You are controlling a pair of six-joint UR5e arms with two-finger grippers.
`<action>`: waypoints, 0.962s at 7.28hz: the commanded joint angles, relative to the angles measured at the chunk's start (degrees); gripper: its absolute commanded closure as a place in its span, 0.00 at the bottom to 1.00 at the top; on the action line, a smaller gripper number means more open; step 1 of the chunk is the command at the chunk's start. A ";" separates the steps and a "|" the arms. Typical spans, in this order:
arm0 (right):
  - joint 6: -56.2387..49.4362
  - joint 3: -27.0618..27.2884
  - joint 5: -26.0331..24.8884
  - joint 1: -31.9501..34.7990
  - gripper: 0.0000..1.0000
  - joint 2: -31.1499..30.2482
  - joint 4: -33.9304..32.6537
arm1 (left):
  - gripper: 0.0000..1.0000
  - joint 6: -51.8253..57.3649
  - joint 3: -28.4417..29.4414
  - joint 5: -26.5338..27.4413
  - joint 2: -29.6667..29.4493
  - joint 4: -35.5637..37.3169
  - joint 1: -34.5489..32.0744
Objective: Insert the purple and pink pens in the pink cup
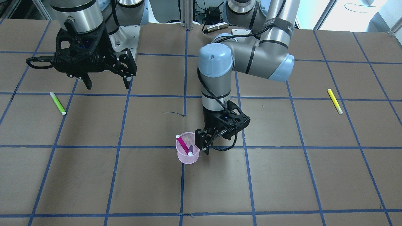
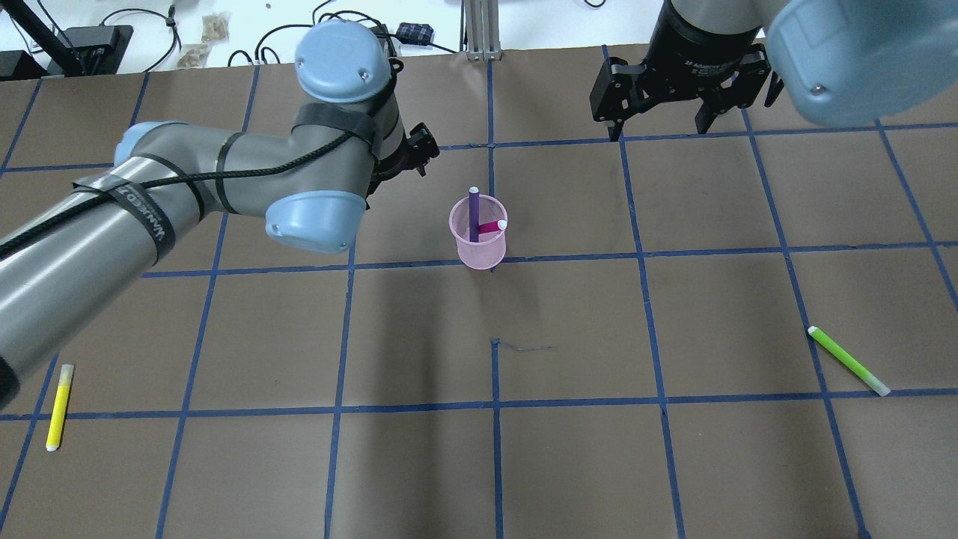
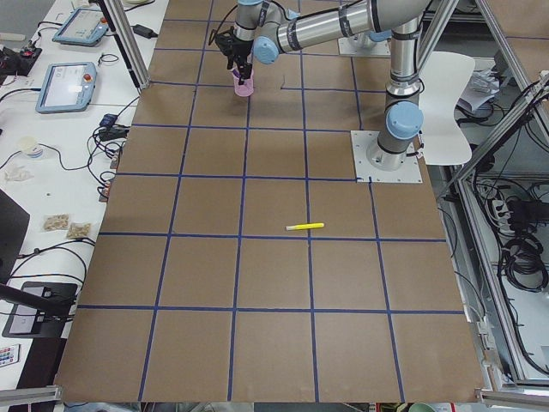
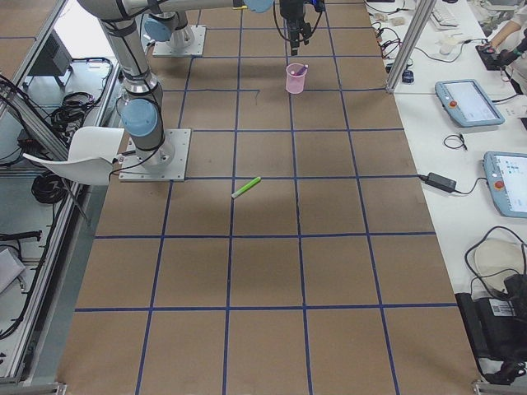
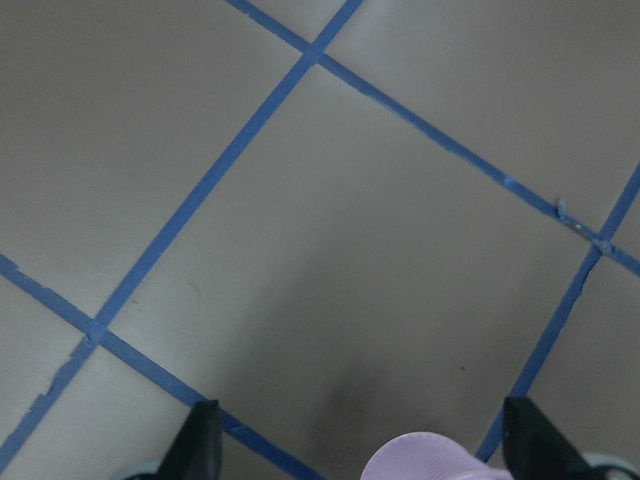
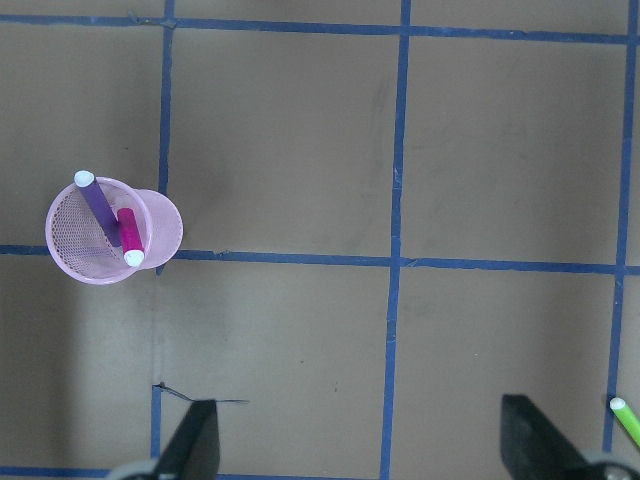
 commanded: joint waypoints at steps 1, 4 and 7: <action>0.00 0.01 -0.43 -0.08 0.00 0.04 0.18 | 0.00 17.85 5.33 -7.08 4.52 -16.16 5.04; 0.00 0.01 -0.43 0.01 0.00 0.13 0.09 | 0.00 31.80 6.14 -8.89 9.09 -28.92 12.33; 0.79 -0.07 0.09 0.27 0.00 -0.13 0.18 | 0.00 44.57 3.78 -4.32 12.79 -29.75 13.84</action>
